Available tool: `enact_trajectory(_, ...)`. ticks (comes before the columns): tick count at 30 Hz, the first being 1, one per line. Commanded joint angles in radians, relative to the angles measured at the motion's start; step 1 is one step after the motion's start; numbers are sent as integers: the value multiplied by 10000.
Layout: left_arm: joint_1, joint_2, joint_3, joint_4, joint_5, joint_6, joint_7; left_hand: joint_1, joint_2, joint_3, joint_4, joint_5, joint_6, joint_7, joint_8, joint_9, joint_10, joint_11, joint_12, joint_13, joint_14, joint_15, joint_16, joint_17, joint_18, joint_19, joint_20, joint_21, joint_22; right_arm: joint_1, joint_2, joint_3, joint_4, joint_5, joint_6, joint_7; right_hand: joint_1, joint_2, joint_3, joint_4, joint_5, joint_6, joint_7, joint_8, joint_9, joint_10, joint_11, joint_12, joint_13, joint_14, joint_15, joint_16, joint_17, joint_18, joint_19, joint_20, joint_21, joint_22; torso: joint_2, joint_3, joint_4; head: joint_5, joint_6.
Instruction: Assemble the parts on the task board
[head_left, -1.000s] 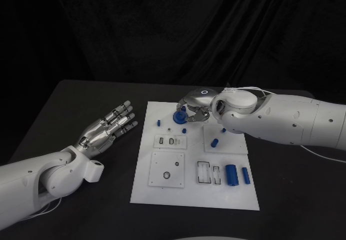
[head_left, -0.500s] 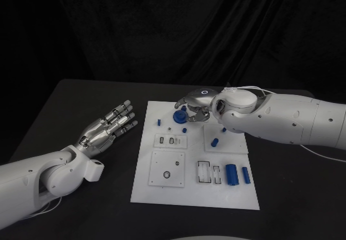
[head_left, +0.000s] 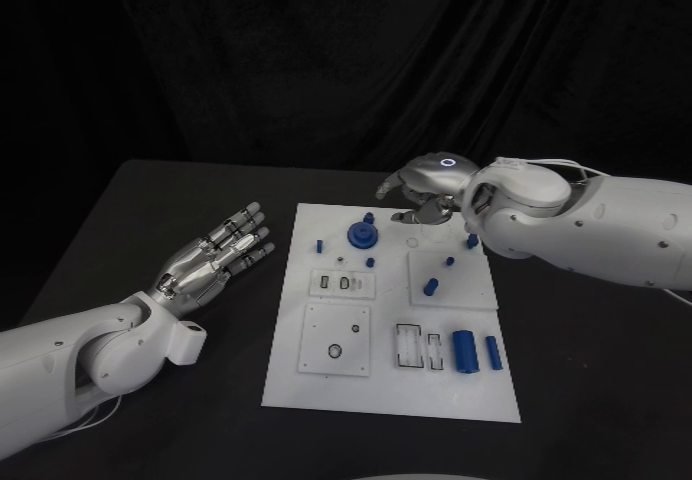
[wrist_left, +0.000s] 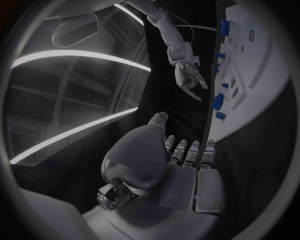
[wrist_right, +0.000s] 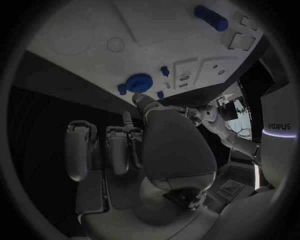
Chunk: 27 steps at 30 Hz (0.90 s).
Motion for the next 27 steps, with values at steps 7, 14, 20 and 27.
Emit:
enact_trajectory(7, -4, -51, 7, 95, 2, 22, 1273, -42, 81, 67, 15, 62, -14, 77, 26, 0, 21, 55, 50, 13, -4, 62, 53, 18, 103, 17, 76, 55, 17, 339, -1784, -12, 1026, -66, -617, -568, -659, 46, -555, 747, -1288, 638, 8, 132, -114, 1023, -3, 27, 2635, 1055, -31, 28, 2634, -135, 645, -49, 463, 2274, -4, -2, -31, -2, -23)
enact_trajectory(14, -5, -2, 6, 76, 2, 41, 1257, -42, 81, 67, 15, 62, -14, 77, 26, 0, 21, 55, 50, 13, -4, 62, 53, 18, 103, 17, 76, 55, 17, -143, -2867, -20, 1222, -33, -658, -789, -799, -101, -925, 1289, -2000, 723, 2, 49, -204, 1023, -7, 27, 2635, 1055, -40, 28, 2634, -169, 729, -57, 570, 2353, -10, -22, -20, -81, -78)
enact_trajectory(20, -7, 30, 6, 41, 2, 57, 1252, -42, 81, 67, 15, 62, -14, 77, 26, 0, 21, 55, 50, 13, -4, 62, 53, 18, 103, 17, 76, 55, 17, -603, -3281, -27, 1167, -21, -803, -890, -823, -185, -1050, 1450, -2322, 666, -5, -27, -261, 1023, -12, 27, 2635, 1055, -42, 28, 2634, -165, 721, -60, 554, 2350, 6, 2, 10, -90, -141)
enact_trajectory(27, -12, 81, 6, -4, 2, 83, 1235, -48, 77, 81, 4, 69, -22, 78, 25, -1, 12, 54, 48, 10, -6, 64, 53, 17, 103, 13, 78, 52, 15, -983, -3511, -32, 1089, -16, -904, -1139, -969, -254, -1158, 1475, -2445, 690, -8, -40, -283, 1023, -15, 27, 2635, 1055, -46, 28, 2634, -159, 709, -63, 533, 2342, 5, 5, 20, -108, -171)
